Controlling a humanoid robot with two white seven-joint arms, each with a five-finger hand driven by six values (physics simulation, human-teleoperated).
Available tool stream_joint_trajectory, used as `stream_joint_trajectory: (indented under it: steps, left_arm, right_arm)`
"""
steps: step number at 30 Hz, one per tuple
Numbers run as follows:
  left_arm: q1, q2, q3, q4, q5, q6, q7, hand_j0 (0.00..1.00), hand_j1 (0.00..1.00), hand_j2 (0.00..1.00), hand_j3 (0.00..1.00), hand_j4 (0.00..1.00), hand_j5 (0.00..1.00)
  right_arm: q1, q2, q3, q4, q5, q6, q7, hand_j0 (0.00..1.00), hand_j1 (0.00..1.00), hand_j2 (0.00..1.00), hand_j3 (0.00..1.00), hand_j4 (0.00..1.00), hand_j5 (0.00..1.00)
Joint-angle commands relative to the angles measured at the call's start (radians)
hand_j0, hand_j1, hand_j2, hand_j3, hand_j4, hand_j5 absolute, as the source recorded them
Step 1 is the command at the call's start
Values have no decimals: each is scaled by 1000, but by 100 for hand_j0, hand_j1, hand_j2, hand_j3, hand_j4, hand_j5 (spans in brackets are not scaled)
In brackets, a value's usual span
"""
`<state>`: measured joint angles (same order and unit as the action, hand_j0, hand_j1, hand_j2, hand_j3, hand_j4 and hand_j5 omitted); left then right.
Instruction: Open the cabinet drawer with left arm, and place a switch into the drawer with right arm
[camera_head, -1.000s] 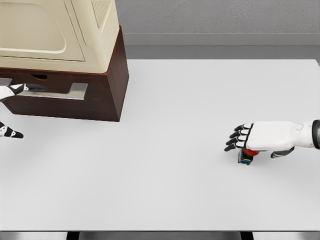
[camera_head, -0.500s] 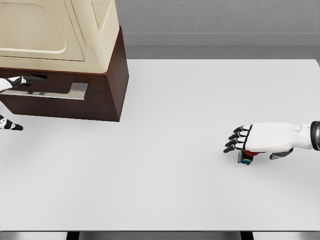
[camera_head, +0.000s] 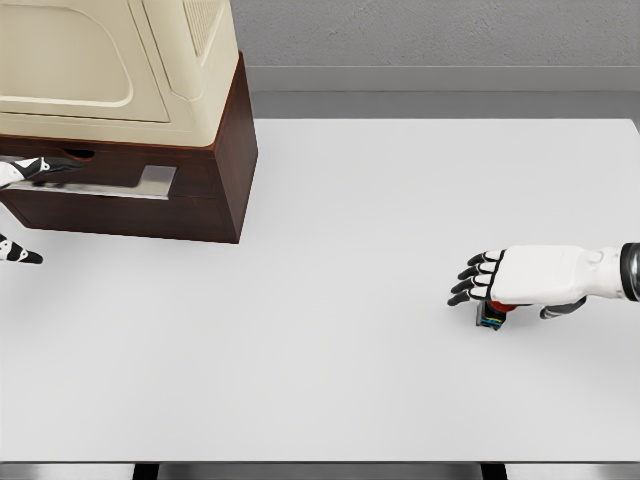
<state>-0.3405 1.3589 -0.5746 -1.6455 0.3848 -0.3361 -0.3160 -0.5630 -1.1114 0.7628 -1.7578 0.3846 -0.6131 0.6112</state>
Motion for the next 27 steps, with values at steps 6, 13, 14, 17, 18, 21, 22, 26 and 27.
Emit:
stream_joint_trajectory:
  steps: [6, 13, 14, 17, 18, 21, 22, 26, 27]
  left_arm:
    - [2, -6, -7, 3, 5, 20, 0, 94, 94, 94, 94, 94, 94]
    - [2, -6, -7, 0, 6, 11, 0, 85, 85, 85, 85, 85, 85]
    - [2, -4, -7, -2, 8, 9, 0, 81, 81, 81, 81, 81, 81]
    - [2, -4, -7, -8, 11, 6, -2, 77, 77, 77, 77, 77, 77]
    - [2, -3, -7, -16, 11, 5, -3, 77, 77, 77, 77, 77, 77]
    - [2, -1, -7, -25, 14, -12, -18, 78, 78, 78, 78, 78, 78]
    - [2, 0, -7, -36, 14, -15, -18, 78, 78, 78, 78, 78, 78]
    - [2, 6, -7, -53, 32, -40, -51, 78, 78, 78, 78, 78, 78]
    - [2, 8, -7, -53, 37, -44, -58, 78, 78, 78, 78, 78, 78]
  right_arm:
    - [0, -1, 0, 0, -3, 2, 0, 96, 96, 96, 96, 96, 96]
    - [-2, -1, 0, 0, -4, 2, 0, 96, 96, 96, 96, 96, 96]
    - [0, -1, 0, 0, -4, 2, 0, 96, 96, 96, 96, 96, 96]
    - [0, 4, 0, 0, -4, 2, 0, 96, 96, 96, 96, 96, 96]
    - [0, 4, 0, 0, -4, 2, 0, 96, 96, 96, 96, 96, 96]
    - [0, 5, 0, 0, -4, 2, 0, 92, 92, 92, 92, 92, 92]
    - [0, 5, 0, 0, -4, 2, 0, 92, 92, 92, 92, 92, 92]
    - [0, 7, 0, 0, -1, 2, 0, 92, 92, 92, 92, 92, 92]
    - [0, 7, 0, 0, 10, 2, 0, 92, 92, 92, 92, 92, 92]
